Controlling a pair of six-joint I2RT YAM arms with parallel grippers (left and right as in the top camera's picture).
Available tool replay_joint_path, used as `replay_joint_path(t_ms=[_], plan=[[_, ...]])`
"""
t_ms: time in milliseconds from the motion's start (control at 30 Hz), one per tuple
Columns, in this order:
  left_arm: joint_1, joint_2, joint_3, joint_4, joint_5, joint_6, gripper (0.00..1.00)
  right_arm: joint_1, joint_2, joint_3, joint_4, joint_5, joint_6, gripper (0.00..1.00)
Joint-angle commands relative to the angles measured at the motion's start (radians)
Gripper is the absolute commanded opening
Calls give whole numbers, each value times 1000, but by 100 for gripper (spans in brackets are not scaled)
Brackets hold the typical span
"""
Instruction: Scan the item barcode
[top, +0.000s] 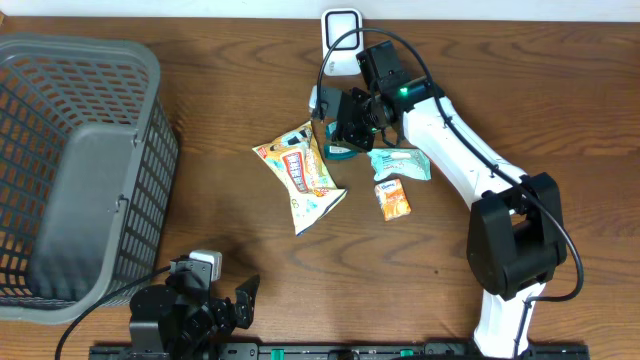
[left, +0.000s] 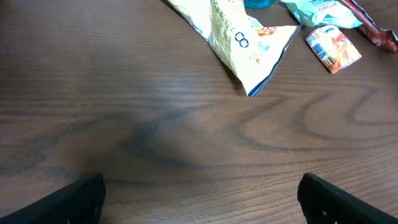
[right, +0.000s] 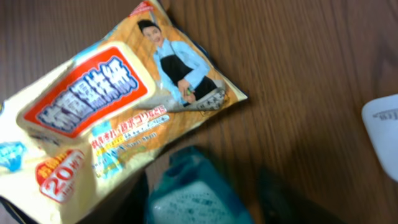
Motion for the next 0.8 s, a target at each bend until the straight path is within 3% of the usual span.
replay_joint_path(t_ms=[0, 233, 433, 600, 767], plan=[[-4, 0, 1, -16, 9, -1, 98, 5, 42, -5, -18, 42, 3, 40], [-4, 0, 1, -16, 9, -1, 99, 5, 42, -3, -11, 49, 53, 24], [-4, 0, 1, -16, 9, -1, 99, 4, 35, 51, -6, 49, 257, 14], [-4, 0, 1, -16, 9, -1, 99, -3, 16, 173, -164, 31, 404, 9], [-4, 0, 1, -16, 9, -1, 99, -28, 11, 272, -340, -161, 447, 8]])
